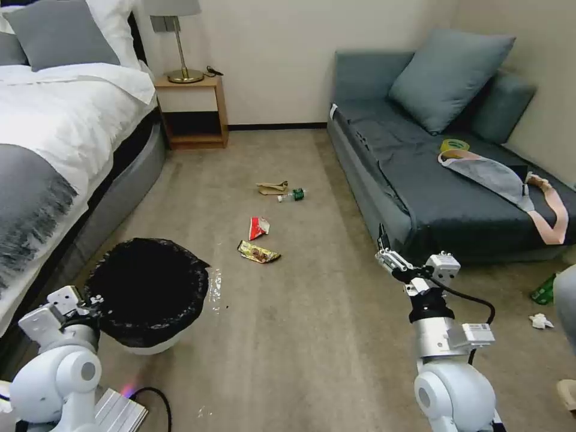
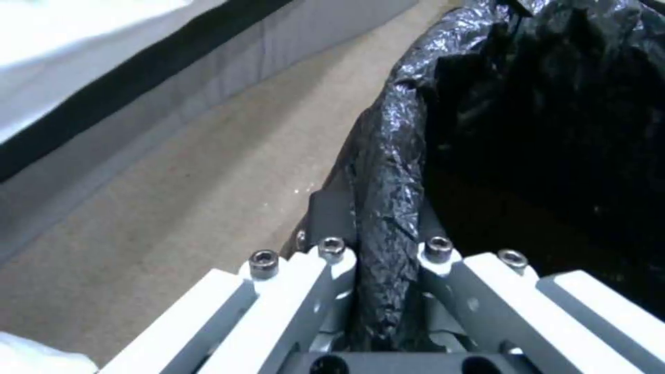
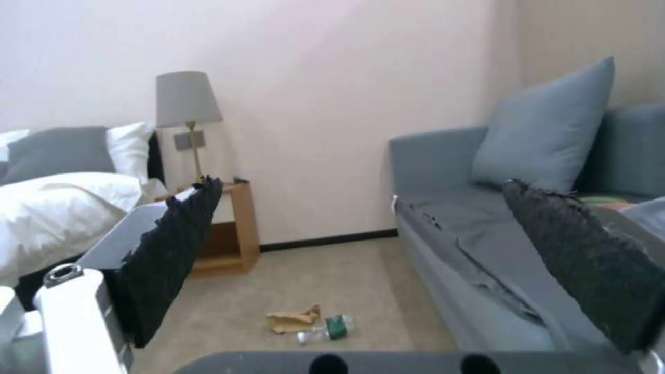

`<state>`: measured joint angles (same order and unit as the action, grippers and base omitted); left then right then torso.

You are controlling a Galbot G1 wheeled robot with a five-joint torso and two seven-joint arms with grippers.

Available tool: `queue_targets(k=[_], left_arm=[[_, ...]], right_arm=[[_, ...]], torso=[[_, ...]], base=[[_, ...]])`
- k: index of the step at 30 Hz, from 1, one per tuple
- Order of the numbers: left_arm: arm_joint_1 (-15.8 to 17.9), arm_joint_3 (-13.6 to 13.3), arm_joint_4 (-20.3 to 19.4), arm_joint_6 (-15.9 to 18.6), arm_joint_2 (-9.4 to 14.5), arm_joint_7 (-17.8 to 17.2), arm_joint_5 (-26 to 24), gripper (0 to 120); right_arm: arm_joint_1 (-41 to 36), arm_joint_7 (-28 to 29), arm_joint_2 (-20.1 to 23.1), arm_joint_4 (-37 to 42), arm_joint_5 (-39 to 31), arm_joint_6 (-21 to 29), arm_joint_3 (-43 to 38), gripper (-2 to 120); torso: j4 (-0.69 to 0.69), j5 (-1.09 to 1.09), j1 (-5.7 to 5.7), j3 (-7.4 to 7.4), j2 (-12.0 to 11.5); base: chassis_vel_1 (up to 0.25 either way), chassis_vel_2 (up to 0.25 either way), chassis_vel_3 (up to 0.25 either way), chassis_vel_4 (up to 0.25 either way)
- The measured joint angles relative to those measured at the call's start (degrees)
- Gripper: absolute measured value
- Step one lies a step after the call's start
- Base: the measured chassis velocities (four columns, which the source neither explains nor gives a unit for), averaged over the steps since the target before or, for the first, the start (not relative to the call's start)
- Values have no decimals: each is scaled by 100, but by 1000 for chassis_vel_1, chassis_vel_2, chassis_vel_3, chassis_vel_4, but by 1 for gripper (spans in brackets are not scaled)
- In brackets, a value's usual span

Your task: Pick up the trash bin, then pick up the garbage on the floor and place it into the trash bin.

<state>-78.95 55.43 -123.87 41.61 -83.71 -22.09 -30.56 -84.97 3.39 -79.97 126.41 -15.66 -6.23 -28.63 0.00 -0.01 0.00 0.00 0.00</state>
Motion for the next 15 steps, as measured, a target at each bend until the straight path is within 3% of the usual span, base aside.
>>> queue_targets(k=[15], left_arm=[[-27,11,-32,-51,-54,38,49,4]], right_arm=[[-19,-151,21,-2,-92,-83,-15,100]], torso=[[0,1,0,0,0]], base=[[0,0,0,0]])
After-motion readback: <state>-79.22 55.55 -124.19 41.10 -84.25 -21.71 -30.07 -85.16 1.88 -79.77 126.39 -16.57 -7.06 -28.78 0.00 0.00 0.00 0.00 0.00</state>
